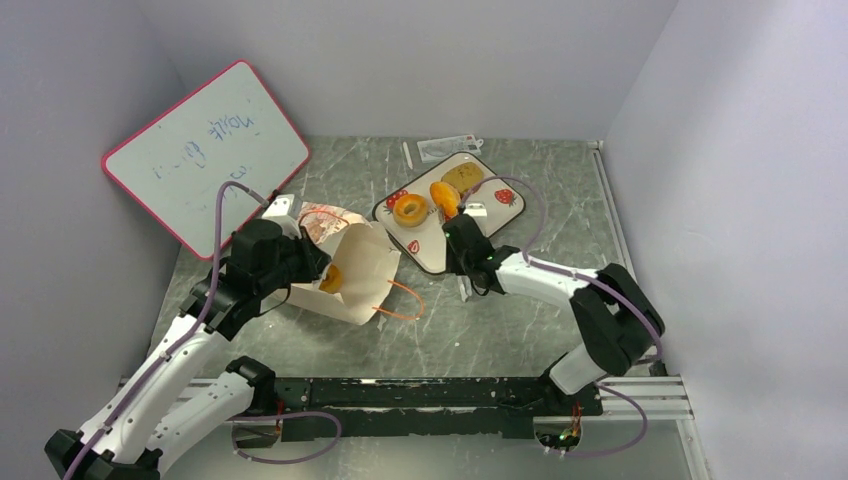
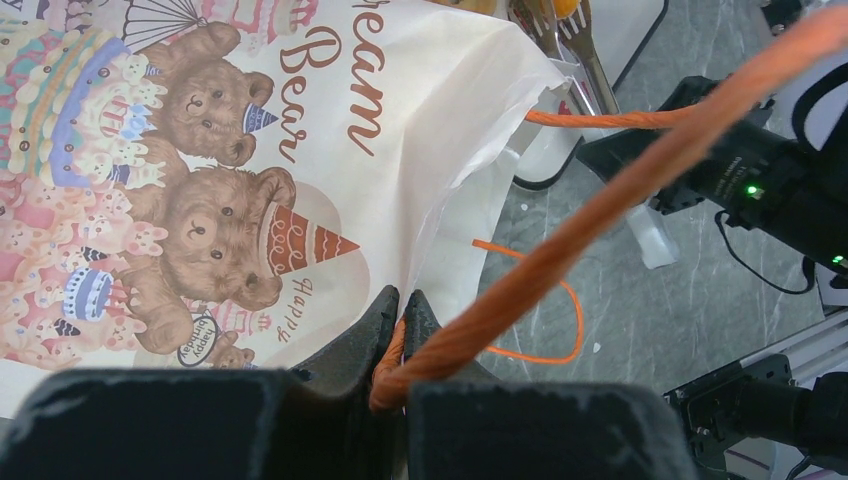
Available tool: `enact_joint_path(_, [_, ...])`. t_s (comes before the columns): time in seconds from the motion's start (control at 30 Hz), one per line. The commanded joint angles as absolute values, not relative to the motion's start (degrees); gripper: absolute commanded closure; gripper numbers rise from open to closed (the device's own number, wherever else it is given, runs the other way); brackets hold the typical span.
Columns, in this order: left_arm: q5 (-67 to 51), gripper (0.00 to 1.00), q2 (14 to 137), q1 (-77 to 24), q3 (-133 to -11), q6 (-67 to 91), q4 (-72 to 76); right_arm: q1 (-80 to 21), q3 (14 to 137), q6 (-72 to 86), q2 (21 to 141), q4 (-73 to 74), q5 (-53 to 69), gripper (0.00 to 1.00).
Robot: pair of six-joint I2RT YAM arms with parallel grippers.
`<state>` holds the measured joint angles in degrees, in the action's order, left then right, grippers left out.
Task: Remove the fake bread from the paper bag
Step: Pick up the clamp from the container.
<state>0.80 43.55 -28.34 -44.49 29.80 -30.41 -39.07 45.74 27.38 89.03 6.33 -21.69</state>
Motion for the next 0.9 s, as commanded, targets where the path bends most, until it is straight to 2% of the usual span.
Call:
enact_joint_path(0.0, [0.5, 0.93, 42.5, -28.6, -44.3, 30.3, -30.0, -39.4, 46.2, 28.7, 85.1, 9.1, -20.3, 0.62])
enact_joint_path(0.43, [0.4, 0.93, 41.4, -28.6, -42.9, 30.6, -29.2, -39.3, 48.9, 31.3, 81.5, 15.4, -17.9, 0.60])
enact_joint_path(0.87, [0.3, 0.93, 39.1, -28.6, -41.4, 31.0, -29.0, -36.6, 54.5, 32.0, 88.4, 14.8, -16.9, 0.57])
